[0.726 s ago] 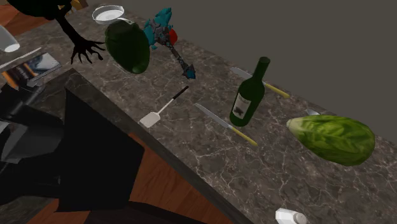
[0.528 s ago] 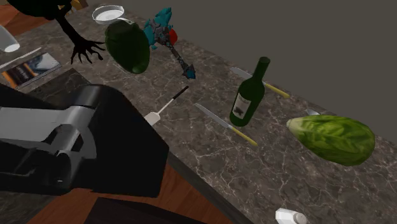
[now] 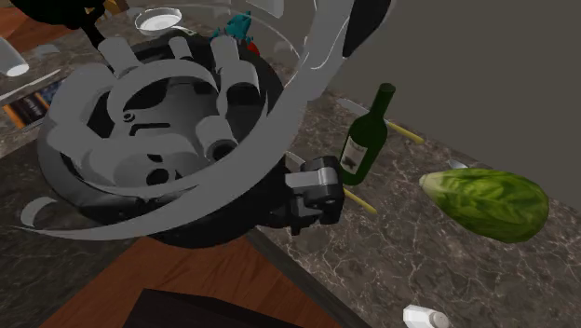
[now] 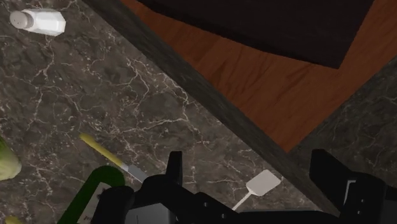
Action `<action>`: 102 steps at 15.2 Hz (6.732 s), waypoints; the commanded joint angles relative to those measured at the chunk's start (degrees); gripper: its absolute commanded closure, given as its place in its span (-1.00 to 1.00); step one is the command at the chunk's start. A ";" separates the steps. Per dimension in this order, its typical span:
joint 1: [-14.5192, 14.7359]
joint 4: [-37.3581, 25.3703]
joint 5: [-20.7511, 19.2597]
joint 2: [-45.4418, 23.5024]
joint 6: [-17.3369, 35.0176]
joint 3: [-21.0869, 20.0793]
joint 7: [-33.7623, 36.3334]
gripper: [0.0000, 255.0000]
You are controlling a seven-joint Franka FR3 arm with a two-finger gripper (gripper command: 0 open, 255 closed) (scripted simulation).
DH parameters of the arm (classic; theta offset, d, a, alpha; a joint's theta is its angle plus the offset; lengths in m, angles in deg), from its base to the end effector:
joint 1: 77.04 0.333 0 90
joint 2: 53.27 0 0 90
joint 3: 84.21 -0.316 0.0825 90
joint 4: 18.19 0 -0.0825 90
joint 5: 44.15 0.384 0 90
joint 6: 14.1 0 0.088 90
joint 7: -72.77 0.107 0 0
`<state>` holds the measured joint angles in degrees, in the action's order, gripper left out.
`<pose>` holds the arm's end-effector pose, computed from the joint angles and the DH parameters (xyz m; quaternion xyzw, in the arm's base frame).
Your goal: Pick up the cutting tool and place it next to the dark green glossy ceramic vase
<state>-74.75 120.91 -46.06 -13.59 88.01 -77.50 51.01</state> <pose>0.3463 -0.0360 0.5427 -0.9856 -0.1662 -0.0259 0.0158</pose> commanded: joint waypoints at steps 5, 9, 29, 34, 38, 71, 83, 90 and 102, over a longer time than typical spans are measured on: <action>1.44 2.59 -1.83 -8.89 12.12 5.73 -11.53 -1.00; 2.92 2.06 -1.46 -16.64 19.59 9.23 -19.31 -1.00; 2.18 -22.09 20.63 -63.86 39.95 9.52 -63.79 -1.00; -0.19 -30.46 22.24 -72.76 40.51 6.46 -69.28 -1.00; -0.62 -31.14 23.16 -75.29 42.35 5.64 -69.86 -1.00; 0.64 -30.76 21.09 -70.52 38.06 7.25 -67.98 1.00; 1.89 -31.44 18.10 -64.36 31.48 9.12 -65.53 1.00; 2.39 -32.70 16.46 -61.28 27.33 9.92 -64.18 1.00; 2.92 -36.35 14.12 -57.04 19.75 10.85 -62.14 1.00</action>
<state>-71.91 84.81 -31.74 -71.00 108.37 -66.71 -11.35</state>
